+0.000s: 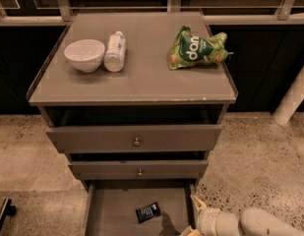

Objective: Pick rxbar blueberry from bottom drawer and place on counter

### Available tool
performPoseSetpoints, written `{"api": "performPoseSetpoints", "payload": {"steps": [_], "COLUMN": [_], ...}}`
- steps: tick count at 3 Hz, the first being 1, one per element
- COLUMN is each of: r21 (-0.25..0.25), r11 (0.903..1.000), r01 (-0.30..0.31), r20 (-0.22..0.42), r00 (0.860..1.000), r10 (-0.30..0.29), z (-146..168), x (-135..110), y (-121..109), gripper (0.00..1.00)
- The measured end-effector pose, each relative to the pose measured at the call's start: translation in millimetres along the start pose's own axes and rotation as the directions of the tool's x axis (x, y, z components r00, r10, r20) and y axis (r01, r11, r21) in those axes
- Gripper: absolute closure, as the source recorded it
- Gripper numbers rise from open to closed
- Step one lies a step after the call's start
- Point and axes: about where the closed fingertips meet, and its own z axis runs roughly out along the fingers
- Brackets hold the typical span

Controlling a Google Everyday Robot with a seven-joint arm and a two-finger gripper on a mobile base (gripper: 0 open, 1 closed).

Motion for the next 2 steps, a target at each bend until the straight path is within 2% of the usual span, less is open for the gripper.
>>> {"api": "performPoseSetpoints", "payload": {"steps": [1,2], "r21": [-0.005,-0.014], "r11": [0.9961,0.9859], "r01": [0.088,0.166], "r20": [-0.040,-0.073], "r00": [0.995,0.983], "r10": [-0.088,-0.167], "z": [45,89], "x": [8,16], "y": [-28,-50], "gripper": [0.00,0.00]}}
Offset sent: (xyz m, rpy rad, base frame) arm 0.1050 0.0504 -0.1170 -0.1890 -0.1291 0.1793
